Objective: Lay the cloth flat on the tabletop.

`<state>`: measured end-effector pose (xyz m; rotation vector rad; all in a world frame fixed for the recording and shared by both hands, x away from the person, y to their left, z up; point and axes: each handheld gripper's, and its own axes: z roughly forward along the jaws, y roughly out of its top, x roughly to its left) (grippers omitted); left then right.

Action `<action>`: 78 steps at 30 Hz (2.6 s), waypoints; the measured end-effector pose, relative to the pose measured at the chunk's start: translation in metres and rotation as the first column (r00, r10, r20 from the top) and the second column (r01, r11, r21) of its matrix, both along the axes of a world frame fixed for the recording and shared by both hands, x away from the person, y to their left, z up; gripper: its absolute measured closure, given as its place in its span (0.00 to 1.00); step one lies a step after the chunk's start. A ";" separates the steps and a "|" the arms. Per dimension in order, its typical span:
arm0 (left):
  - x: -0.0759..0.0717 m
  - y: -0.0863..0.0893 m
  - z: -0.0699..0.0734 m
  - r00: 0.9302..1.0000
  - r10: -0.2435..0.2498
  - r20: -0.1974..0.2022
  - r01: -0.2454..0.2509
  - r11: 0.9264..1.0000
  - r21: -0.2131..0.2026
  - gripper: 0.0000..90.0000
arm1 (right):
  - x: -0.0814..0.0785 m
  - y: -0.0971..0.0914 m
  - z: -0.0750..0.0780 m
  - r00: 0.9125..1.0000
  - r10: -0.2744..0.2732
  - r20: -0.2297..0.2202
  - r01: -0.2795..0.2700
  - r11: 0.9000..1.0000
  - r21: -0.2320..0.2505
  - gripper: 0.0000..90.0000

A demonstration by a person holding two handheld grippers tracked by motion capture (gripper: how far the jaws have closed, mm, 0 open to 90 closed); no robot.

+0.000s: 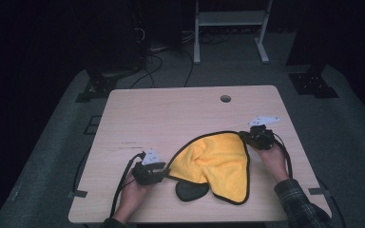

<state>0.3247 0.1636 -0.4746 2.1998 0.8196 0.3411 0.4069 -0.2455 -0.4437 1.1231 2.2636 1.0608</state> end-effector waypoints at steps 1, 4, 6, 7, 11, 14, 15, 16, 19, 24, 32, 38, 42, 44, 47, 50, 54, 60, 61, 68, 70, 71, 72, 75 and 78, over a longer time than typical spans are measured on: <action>0.002 0.002 0.001 1.000 0.003 -0.006 -0.003 1.000 0.003 0.77 | 0.000 -0.001 0.000 1.000 0.001 -0.001 -0.001 1.000 0.000 0.95; 0.005 0.004 0.002 1.000 0.008 -0.023 -0.008 1.000 0.010 0.85 | 0.000 -0.001 0.000 1.000 0.002 -0.002 -0.002 1.000 0.003 0.95; 0.008 0.006 0.003 0.999 0.008 -0.043 -0.008 1.000 0.010 0.90 | 0.000 -0.001 0.000 1.000 0.004 -0.004 -0.004 1.000 0.004 0.95; 0.010 0.007 0.004 0.999 0.007 -0.051 -0.006 1.000 0.004 0.91 | 0.000 -0.001 0.000 1.000 0.005 -0.005 -0.005 1.000 0.005 0.95; 0.016 0.012 0.005 0.996 0.027 -0.085 -0.028 1.000 -0.012 0.93 | 0.000 -0.002 0.000 1.000 0.008 -0.006 -0.008 1.000 0.007 0.95; 0.018 0.015 0.005 0.994 0.042 -0.096 -0.044 0.999 -0.017 0.93 | 0.000 -0.003 0.001 1.000 0.012 -0.004 -0.012 1.000 0.012 0.95; 0.021 0.020 0.008 0.995 0.045 -0.093 -0.049 0.998 -0.036 0.93 | -0.001 -0.005 0.003 1.000 0.013 0.006 -0.014 1.000 0.024 0.95; 0.021 0.020 0.008 0.995 0.045 -0.093 -0.049 0.998 -0.036 0.93 | -0.001 -0.005 0.003 1.000 0.013 0.006 -0.014 1.000 0.024 0.95; 0.027 0.028 0.020 0.996 0.056 -0.067 -0.062 0.993 -0.099 0.93 | -0.002 -0.010 0.007 1.000 0.009 0.019 -0.010 0.999 0.049 0.96; 0.032 0.036 0.032 0.997 0.068 -0.041 -0.073 0.986 -0.151 0.94 | -0.005 -0.016 0.013 0.999 0.003 0.037 -0.006 0.997 0.071 0.96; 0.044 0.046 0.056 0.996 0.089 0.031 -0.079 0.971 -0.225 0.94 | -0.011 -0.028 0.031 0.996 -0.002 0.084 -0.008 0.994 0.113 0.96; 0.047 0.043 0.067 0.994 0.091 0.067 -0.070 0.962 -0.263 0.94 | -0.015 -0.032 0.042 0.994 0.006 0.109 -0.021 0.990 0.140 0.96; 0.047 0.042 0.079 0.992 0.081 0.101 -0.050 0.959 -0.279 0.94 | -0.019 -0.034 0.052 0.991 0.010 0.131 -0.031 0.987 0.156 0.96; 0.049 0.042 0.086 0.989 0.083 0.121 -0.045 0.956 -0.289 0.94 | -0.020 -0.035 0.055 0.990 0.010 0.139 -0.033 0.986 0.163 0.96; 0.051 0.044 0.102 0.984 0.094 0.153 -0.039 0.945 -0.325 0.94 | -0.023 -0.037 0.068 0.984 0.010 0.177 -0.044 0.982 0.186 0.96; 0.051 0.044 0.110 0.981 0.091 0.170 -0.029 0.941 -0.338 0.95 | -0.025 -0.038 0.076 0.982 0.011 0.190 -0.048 0.980 0.191 0.96; 0.047 0.044 0.129 0.973 0.084 0.215 -0.002 0.934 -0.358 0.95 | -0.031 -0.041 0.095 0.970 0.012 0.244 -0.066 0.975 0.213 0.96; 0.048 0.043 0.147 0.964 0.090 0.251 0.011 0.928 -0.373 0.95 | -0.039 -0.045 0.115 0.955 0.004 0.298 -0.075 0.971 0.228 0.96; 0.047 0.043 0.155 0.958 0.089 0.271 0.020 0.927 -0.374 0.95 | -0.043 -0.048 0.124 0.947 -0.004 0.322 -0.079 0.967 0.243 0.96; 0.032 0.041 0.180 0.938 0.068 0.341 0.068 0.926 -0.371 0.95 | -0.062 -0.053 0.147 0.923 0.005 0.385 -0.107 0.964 0.245 0.96; 0.028 0.042 0.183 0.935 0.064 0.350 0.075 0.926 -0.371 0.95 | -0.070 -0.053 0.151 0.918 0.015 0.396 -0.120 0.963 0.241 0.96; 0.021 0.044 0.187 0.931 0.055 0.360 0.087 0.926 -0.367 0.95 | -0.075 -0.054 0.153 0.914 0.022 0.405 -0.128 0.963 0.236 0.96; 0.017 0.045 0.189 0.929 0.051 0.367 0.094 0.927 -0.364 0.95 | -0.081 -0.054 0.156 0.910 0.030 0.412 -0.137 0.963 0.231 0.96; 0.001 0.051 0.199 0.918 0.040 0.394 0.114 0.926 -0.361 0.95 | -0.101 -0.054 0.165 0.899 0.055 0.435 -0.160 0.965 0.208 0.96; -0.012 0.055 0.206 0.909 0.031 0.415 0.134 0.922 -0.363 0.95 | -0.126 -0.056 0.176 0.883 0.079 0.463 -0.188 0.962 0.195 0.96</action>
